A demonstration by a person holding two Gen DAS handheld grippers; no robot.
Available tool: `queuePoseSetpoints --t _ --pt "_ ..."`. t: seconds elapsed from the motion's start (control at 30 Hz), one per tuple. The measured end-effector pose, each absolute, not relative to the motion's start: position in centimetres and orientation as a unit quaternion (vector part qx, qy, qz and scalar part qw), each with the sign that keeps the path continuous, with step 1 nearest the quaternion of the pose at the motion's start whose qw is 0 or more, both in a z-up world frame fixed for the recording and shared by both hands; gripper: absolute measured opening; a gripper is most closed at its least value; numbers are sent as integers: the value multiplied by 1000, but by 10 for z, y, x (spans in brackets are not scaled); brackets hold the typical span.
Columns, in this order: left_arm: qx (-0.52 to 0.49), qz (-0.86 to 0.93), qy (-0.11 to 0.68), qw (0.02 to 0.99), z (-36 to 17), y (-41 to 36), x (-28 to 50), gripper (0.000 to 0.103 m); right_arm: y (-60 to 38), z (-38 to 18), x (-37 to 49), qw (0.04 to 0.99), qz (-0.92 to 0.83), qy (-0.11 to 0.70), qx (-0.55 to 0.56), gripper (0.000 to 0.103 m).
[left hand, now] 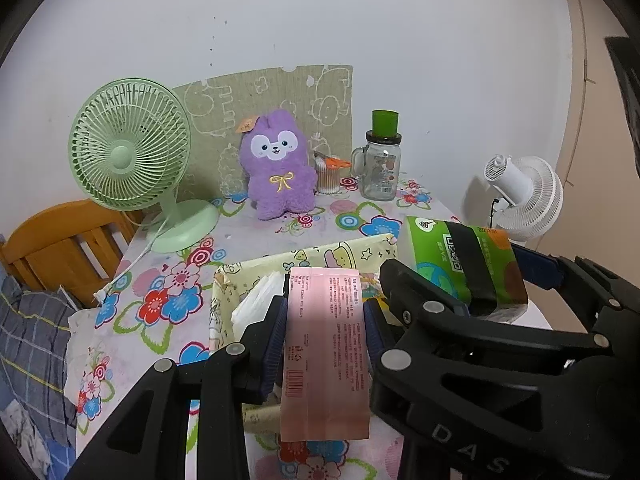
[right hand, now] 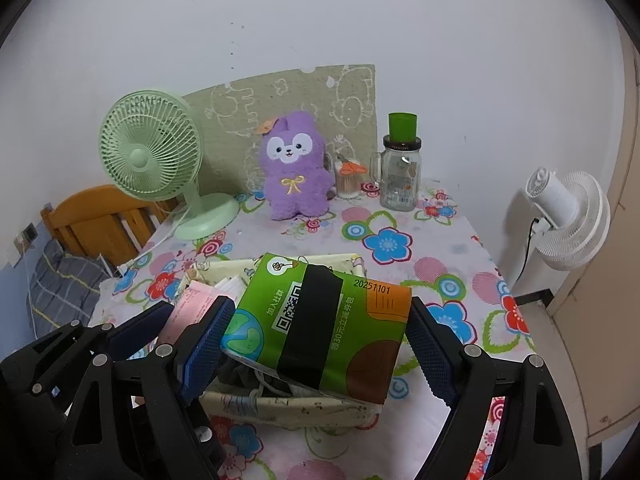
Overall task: Organize soft objects
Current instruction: 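Lift and carry the green tissue pack and pink packet over the yellow box, then lower both items into the box and open both tools to release them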
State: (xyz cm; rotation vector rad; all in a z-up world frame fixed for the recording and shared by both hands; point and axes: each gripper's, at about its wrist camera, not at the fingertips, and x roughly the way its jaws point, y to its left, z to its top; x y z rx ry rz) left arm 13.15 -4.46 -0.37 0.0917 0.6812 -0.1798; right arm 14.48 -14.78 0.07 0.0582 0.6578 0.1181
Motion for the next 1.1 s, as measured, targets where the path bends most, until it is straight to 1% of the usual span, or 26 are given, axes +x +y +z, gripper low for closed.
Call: queuePoseSetpoints --t 0.27,0.33,0.37,0.4,0.43,0.47,0.5,0.67,0.73,0.8,1.1 --pt "33 -92 343 934 -14 -41 155 41 -144 -7 163 941 53 334 27 87" --pt "30 -90 347 933 -18 -40 159 43 -142 -10 168 939 54 338 26 87" --pt "29 -88 349 933 -20 -38 162 48 -141 -11 169 939 55 340 26 87" --pt "27 -87 351 932 -22 -37 163 56 -141 -12 171 938 56 342 25 87" --pt "26 -85 353 932 -23 -36 165 59 -140 -14 174 937 57 344 25 87" --pt "24 -82 353 932 -24 -34 166 66 -138 -15 176 937 56 345 23 87" --pt "23 -78 353 932 -25 -32 167 69 -137 -16 177 936 57 345 22 87" --pt "18 -72 365 928 -30 -25 170 72 -130 -23 187 934 68 351 17 87" --pt "25 -66 368 927 -32 -25 171 75 -126 -25 191 934 73 351 12 87" --pt "30 -67 372 925 -34 -24 171 80 -123 -27 195 934 75 349 7 86" --pt "35 -53 386 920 -42 -23 175 83 -114 -33 206 932 104 348 5 86"
